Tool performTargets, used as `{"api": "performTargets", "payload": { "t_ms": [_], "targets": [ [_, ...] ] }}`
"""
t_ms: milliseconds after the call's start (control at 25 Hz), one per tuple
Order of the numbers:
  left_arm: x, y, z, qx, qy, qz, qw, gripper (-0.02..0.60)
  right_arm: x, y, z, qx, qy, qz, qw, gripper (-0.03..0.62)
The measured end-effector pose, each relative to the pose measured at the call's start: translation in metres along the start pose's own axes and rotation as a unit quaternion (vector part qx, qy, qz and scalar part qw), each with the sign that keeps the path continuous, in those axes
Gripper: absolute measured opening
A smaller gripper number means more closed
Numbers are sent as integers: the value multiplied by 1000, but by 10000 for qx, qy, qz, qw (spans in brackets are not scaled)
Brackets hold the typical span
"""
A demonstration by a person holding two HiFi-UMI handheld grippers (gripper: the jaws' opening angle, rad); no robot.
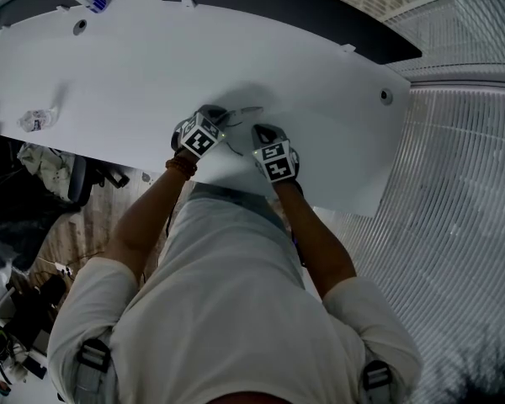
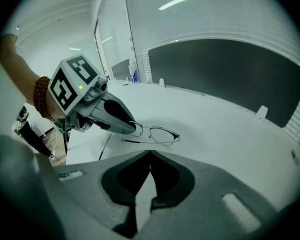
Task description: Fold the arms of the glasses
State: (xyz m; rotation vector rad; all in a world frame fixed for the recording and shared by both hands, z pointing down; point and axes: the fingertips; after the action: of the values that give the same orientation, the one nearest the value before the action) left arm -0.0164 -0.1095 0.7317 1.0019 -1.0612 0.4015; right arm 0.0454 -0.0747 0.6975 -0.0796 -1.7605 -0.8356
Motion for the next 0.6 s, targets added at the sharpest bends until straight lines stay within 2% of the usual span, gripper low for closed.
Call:
{"api": "performTargets", "payload": {
  "t_ms": [200,280,440,600],
  "targets": [
    [0,-4,11,-42,-155,-15,9999,34,-9,5,18,-31,-190,-148,9997,4],
    [1,-6,14,-68,-206,-16,9998,34,-11,9,31,-107,-363,-201,9991,36],
    [0,-7,18,-109,-255,7,9996,34,-7,21,64,-519,-637,-115,9966,93],
    [0,-7,19,-134,-259,19,9996,32,3,34,83,-904,-644,78,9938,121]
  ]
}}
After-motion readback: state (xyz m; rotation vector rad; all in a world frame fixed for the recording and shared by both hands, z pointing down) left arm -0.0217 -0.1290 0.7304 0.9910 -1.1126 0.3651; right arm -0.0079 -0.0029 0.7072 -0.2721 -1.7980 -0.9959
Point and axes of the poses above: the fingertips, and each gripper's own axes: x forward along the fingers, z to its left, y out of its underside, and after that the axes turned 9 degrees about z, right-handed
